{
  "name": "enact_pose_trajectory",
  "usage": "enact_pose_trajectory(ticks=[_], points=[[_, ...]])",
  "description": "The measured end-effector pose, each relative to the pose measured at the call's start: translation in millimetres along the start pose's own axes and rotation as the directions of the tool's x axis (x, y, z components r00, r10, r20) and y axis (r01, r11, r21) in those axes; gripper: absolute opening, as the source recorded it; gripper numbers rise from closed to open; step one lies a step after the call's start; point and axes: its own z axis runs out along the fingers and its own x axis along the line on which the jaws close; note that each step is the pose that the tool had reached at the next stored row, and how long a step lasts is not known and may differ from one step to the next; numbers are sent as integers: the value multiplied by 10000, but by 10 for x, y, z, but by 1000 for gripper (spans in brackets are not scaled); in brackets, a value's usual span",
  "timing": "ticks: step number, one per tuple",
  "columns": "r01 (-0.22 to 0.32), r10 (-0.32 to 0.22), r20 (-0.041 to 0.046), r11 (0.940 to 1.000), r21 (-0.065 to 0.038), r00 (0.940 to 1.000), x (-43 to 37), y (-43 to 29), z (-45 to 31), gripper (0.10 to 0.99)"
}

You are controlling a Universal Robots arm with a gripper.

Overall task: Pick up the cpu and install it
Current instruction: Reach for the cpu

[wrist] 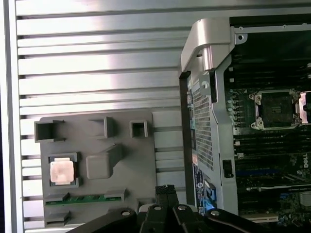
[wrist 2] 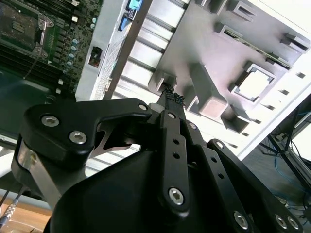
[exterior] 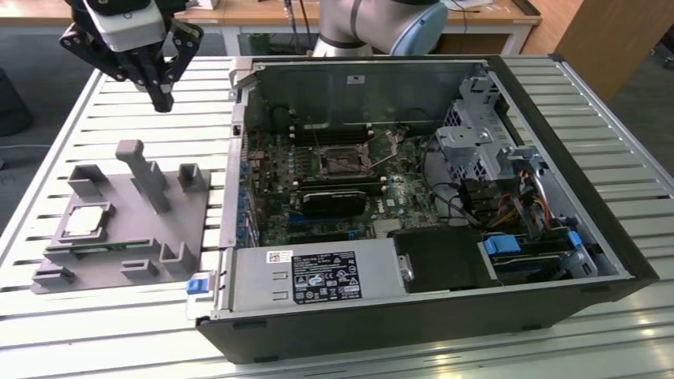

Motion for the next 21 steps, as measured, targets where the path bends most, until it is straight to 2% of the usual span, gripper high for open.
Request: enact_pose_trajectory(ticks=[6,21], points=[[-1,1,-41,10000,4,10000,54,-2,5,106],[-4,4,-90,10000,7,10000,297,-19,12,106]])
